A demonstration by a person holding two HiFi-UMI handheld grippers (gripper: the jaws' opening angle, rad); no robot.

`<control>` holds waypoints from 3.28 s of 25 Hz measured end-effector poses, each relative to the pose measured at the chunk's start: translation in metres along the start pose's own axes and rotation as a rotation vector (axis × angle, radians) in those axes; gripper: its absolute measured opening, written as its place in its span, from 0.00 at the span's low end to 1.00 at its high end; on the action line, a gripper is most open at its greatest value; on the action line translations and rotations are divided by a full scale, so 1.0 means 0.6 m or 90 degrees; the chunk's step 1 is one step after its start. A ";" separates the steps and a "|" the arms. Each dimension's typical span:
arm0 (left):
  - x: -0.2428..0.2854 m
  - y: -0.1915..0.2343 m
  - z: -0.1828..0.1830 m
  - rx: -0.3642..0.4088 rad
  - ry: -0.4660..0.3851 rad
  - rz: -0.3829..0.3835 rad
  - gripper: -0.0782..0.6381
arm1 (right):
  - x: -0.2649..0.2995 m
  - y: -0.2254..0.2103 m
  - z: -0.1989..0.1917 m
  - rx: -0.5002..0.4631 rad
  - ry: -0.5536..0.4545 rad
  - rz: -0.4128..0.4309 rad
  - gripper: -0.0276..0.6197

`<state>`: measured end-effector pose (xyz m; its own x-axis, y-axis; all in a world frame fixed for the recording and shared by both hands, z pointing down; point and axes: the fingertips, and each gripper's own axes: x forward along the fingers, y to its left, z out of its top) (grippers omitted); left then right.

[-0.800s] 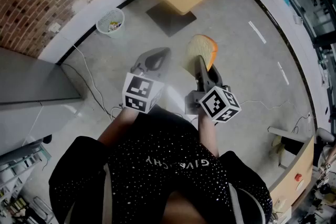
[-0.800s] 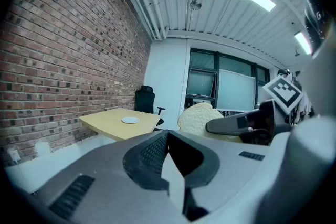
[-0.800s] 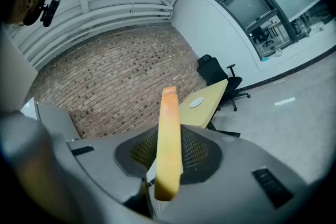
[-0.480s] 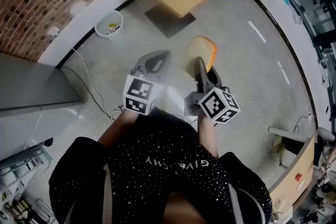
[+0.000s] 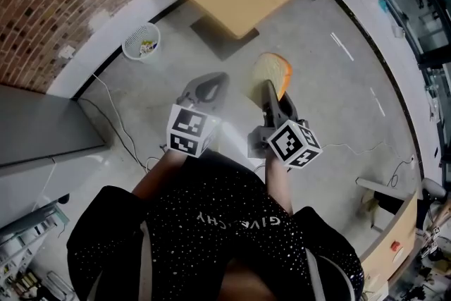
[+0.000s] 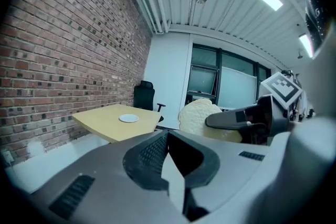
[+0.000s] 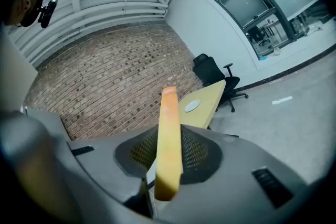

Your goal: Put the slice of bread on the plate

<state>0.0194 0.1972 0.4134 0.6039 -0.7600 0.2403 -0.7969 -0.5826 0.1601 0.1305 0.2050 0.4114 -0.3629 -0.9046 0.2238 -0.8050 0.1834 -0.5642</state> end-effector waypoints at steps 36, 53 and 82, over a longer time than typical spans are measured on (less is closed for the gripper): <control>0.237 0.207 0.115 -0.052 -0.003 -0.002 0.12 | 0.303 -0.014 0.153 -0.041 0.037 -0.004 0.19; 0.262 0.192 0.092 -0.055 0.011 0.010 0.12 | 0.295 -0.060 0.146 -0.026 0.042 -0.008 0.19; 0.565 0.311 0.201 -0.056 0.009 0.025 0.12 | 0.571 -0.164 0.304 -0.013 0.065 0.043 0.19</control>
<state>0.0780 -0.2040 0.4090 0.5722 -0.7773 0.2614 -0.8189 -0.5242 0.2338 0.1713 -0.1931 0.3987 -0.4620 -0.8460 0.2660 -0.7862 0.2519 -0.5643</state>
